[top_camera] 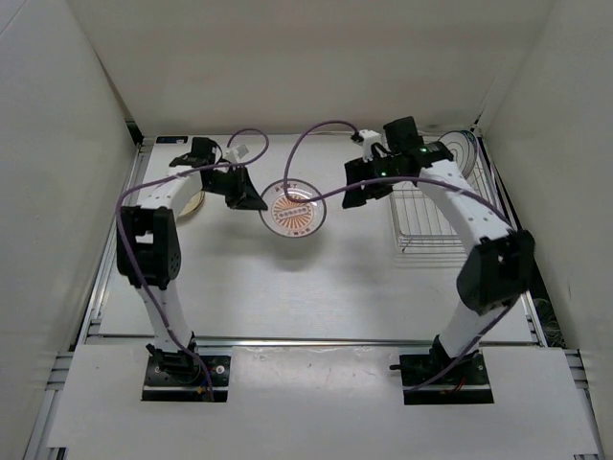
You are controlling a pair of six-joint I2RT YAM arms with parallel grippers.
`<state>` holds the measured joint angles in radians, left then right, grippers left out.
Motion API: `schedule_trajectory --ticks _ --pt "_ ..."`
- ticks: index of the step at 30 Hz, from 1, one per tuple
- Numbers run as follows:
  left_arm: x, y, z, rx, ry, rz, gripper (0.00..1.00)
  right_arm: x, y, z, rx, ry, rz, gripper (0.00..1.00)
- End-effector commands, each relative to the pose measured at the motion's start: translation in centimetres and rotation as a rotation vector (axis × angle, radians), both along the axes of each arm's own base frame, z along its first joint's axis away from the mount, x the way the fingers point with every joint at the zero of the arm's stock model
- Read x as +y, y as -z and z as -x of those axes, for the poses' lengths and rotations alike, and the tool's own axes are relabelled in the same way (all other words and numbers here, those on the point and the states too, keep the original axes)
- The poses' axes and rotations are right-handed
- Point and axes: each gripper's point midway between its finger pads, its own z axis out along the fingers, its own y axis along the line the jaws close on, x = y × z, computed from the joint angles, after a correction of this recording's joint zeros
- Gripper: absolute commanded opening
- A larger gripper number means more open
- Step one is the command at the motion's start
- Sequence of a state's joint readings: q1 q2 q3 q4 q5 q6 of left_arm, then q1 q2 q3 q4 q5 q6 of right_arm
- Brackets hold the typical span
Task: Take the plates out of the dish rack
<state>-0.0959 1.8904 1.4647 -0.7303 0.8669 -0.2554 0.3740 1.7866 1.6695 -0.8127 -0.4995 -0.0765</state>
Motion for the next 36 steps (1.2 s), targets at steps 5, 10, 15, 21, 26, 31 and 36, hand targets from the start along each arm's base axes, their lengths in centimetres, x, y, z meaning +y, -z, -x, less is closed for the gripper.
schedule_trajectory --ticks 5,10,15,21,26,31,36 --pt "-1.4 -0.9 -8.9 -0.035 0.018 0.156 0.10 -7.0 -3.4 4.9 -0.190 0.046 0.145 0.79" --pt "0.7 2.9 -12.6 -0.021 -0.004 0.176 0.10 -12.2 -4.3 7.8 -0.153 0.130 0.155 0.83" --pt "1.1 6.0 -13.3 0.030 -0.009 0.194 0.10 -17.1 -4.7 9.7 -0.060 0.226 0.180 0.85" --pt "1.8 7.5 -14.3 0.012 -0.039 0.123 0.25 -18.7 -5.3 9.6 -0.093 0.290 0.159 0.85" --pt "2.5 8.2 -14.4 -0.011 -0.055 0.046 0.67 -19.2 -4.6 9.0 -0.102 0.380 0.165 0.87" --pt "4.6 9.0 -14.8 -0.042 -0.134 -0.173 0.87 -23.6 -2.9 5.7 -0.149 0.551 0.353 0.89" --pt "6.9 8.4 -14.6 -0.104 -0.228 -0.472 0.88 -27.9 -3.3 1.4 -0.231 0.694 0.523 0.89"
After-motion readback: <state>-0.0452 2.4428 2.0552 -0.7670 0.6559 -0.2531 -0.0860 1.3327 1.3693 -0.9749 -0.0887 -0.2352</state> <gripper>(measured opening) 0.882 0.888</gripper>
